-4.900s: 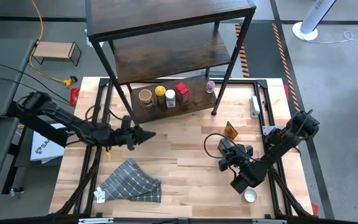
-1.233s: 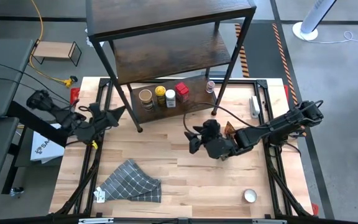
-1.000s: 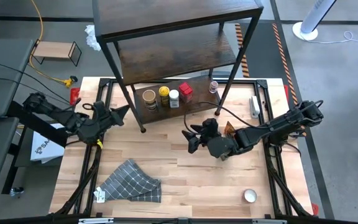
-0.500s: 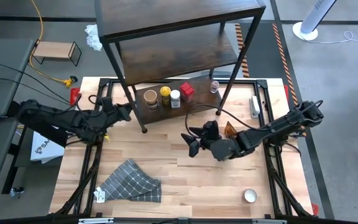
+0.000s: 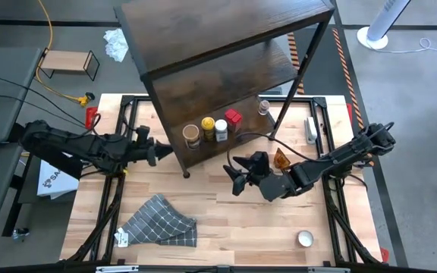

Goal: Shelf spices
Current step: Adjust the shelf, then remove the red seasoning can from the shelf

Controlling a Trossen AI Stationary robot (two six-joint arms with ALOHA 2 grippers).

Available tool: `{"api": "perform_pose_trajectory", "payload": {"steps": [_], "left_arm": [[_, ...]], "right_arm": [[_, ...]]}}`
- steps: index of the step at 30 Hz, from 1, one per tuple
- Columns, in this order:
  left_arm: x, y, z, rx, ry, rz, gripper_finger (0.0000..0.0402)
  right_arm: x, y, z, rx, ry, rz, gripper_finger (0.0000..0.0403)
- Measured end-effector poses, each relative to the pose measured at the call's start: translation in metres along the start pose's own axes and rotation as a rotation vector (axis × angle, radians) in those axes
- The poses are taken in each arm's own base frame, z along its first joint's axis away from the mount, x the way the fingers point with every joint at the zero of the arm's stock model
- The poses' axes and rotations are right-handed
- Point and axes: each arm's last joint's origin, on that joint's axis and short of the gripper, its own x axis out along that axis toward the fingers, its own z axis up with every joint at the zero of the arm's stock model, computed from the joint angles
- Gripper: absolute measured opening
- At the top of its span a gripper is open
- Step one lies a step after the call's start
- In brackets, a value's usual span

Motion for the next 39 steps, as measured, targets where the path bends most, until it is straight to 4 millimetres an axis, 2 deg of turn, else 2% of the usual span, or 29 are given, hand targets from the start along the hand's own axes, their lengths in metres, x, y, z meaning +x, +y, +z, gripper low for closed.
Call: {"api": "perform_pose_trajectory", "payload": {"steps": [7, 10, 13, 17, 23, 27, 30, 33, 37, 39], "left_arm": [[-0.006, -0.010, -0.009, -0.067, 0.074, -0.089, 0.0000], [-0.012, -0.015, -0.009, -0.082, 0.095, -0.144, 0.0000], [-0.022, -0.016, -0.002, -0.059, 0.045, -0.165, 0.0000], [-0.035, -0.009, 0.009, -0.020, -0.043, -0.130, 0.0000], [-0.047, -0.002, 0.015, -0.039, -0.013, -0.144, 0.0000], [-0.052, 0.000, 0.016, -0.042, 0.016, -0.158, 0.0000], [-0.054, 0.003, 0.015, -0.065, 0.050, -0.158, 0.0000], [-0.056, 0.005, 0.015, -0.080, 0.047, -0.148, 0.0000], [-0.057, 0.006, 0.016, -0.091, 0.047, -0.141, 0.0000], [-0.057, 0.006, 0.016, -0.098, 0.041, -0.138, 0.0000]], "right_arm": [[-0.002, -0.001, 0.004, -0.129, 0.017, -0.029, 0.0263], [-0.005, 0.000, 0.019, -0.243, 0.067, -0.114, 0.0263], [-0.007, -0.005, 0.037, -0.354, 0.113, -0.255, 0.0263], [0.003, -0.026, 0.044, -0.430, 0.168, -0.458, 0.0263], [0.032, -0.062, 0.027, -0.329, 0.144, -0.606, 0.0263], [0.050, -0.087, 0.024, -0.271, 0.162, -0.605, 0.0263], [0.065, -0.101, 0.024, -0.257, 0.194, -0.514, 0.0263], [0.078, -0.112, 0.036, -0.285, 0.219, -0.397, 0.0263], [0.085, -0.131, 0.051, -0.369, 0.240, -0.432, 0.0263], [0.091, -0.136, 0.058, -0.387, 0.256, -0.384, 0.0263]]}}
